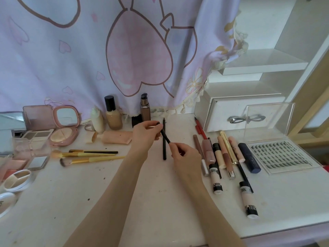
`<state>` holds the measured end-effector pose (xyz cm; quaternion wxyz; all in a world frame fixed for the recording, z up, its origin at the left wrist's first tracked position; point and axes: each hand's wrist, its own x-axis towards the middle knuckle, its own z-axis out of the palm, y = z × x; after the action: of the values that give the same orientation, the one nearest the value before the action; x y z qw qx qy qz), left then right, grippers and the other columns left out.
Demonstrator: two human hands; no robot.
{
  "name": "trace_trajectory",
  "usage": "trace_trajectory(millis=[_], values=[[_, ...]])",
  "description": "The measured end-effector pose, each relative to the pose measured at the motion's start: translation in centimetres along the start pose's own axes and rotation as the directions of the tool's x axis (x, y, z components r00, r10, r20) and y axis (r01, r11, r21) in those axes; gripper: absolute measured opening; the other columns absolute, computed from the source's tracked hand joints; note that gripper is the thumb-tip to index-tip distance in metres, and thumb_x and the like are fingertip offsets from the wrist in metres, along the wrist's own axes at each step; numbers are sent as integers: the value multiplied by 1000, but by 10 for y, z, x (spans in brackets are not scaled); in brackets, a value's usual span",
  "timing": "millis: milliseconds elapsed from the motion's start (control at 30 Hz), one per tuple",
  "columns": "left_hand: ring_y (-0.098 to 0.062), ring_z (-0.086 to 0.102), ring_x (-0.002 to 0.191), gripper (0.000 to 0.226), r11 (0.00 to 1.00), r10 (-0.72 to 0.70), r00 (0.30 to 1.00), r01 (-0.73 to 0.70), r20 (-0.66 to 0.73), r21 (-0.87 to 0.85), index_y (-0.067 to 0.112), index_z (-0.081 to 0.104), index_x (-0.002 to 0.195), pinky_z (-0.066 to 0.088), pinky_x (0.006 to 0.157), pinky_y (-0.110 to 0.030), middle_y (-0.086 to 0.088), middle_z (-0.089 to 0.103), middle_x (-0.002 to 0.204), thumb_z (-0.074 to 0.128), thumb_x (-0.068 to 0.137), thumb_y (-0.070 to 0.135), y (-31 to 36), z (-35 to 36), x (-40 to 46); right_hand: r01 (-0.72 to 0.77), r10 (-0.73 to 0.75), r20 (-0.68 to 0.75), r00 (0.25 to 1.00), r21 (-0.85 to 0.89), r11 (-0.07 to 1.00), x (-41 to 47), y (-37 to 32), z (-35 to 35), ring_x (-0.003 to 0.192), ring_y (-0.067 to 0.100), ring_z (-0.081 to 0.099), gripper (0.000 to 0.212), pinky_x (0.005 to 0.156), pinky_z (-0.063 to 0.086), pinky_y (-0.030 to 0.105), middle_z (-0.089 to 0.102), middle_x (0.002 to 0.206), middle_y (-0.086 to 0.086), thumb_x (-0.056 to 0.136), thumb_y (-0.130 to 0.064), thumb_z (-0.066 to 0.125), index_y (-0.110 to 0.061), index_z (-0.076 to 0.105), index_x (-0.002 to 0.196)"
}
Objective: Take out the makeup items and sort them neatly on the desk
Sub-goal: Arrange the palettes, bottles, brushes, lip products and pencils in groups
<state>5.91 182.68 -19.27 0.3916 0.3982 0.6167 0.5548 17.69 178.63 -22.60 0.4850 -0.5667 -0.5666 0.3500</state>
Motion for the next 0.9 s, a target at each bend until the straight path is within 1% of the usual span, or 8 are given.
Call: trace_trajectory(millis=[167,233,300,367,433,533,733,900], values=[[-13,60,69,19,998,-35,991,28,-128,-53,3,63,106,52,63,-16,-10,66,91,61,87,9,3,6,21,13,-21,-109,994,-74,997,1,4,-1,78,1,54,23,67,38,1,62,90,-7,90,-17,52,-14,68,107],[-16,61,72,14,999,-29,992,24,-124,-40,7,66,99,54,68,-20,-12,67,93,61,87,8,4,7,26,-16,9,-132,991,-54,998,4,4,-1,82,2,54,32,69,39,3,59,101,-3,89,-11,50,-12,60,119],[-18,61,71,8,990,57,996,-46,-75,130,13,69,86,55,76,-29,-9,68,84,62,85,8,4,12,24,-51,45,-126,991,-43,998,11,2,1,91,13,58,41,77,43,14,58,107,2,89,-10,48,-11,51,130],[-19,62,77,12,936,155,987,-137,-30,323,11,71,94,52,81,-31,-9,70,87,64,83,12,2,20,19,-62,55,-127,990,-48,997,21,0,4,92,16,56,44,78,40,16,58,103,2,91,-10,47,-10,45,135],[-14,59,77,25,884,213,977,-181,-26,432,8,67,107,45,73,-21,-6,69,92,65,83,15,-1,27,19,-65,57,-129,990,-60,996,30,-1,7,90,11,51,44,71,31,7,54,100,-1,92,-10,48,-9,43,135],[-9,53,75,22,856,229,973,-188,-27,481,10,65,104,36,65,-13,-1,63,86,66,83,18,-4,35,22,-68,57,-114,992,-93,993,36,0,10,89,7,48,43,72,28,5,53,116,5,92,-9,48,-10,44,135],[-22,52,98,15,771,275,962,-224,6,596,8,60,96,42,75,-27,-8,65,93,62,85,17,-12,44,27,-14,-2,-101,995,-164,986,37,6,10,107,14,54,37,78,29,6,56,123,6,91,-6,48,-8,53,127],[-24,45,101,16,690,337,941,-277,42,668,9,66,97,33,76,-24,-5,68,95,60,88,20,-16,44,25,72,-86,-49,995,-232,970,32,5,7,110,17,55,32,82,25,-2,62,117,8,89,2,47,-4,62,117]])
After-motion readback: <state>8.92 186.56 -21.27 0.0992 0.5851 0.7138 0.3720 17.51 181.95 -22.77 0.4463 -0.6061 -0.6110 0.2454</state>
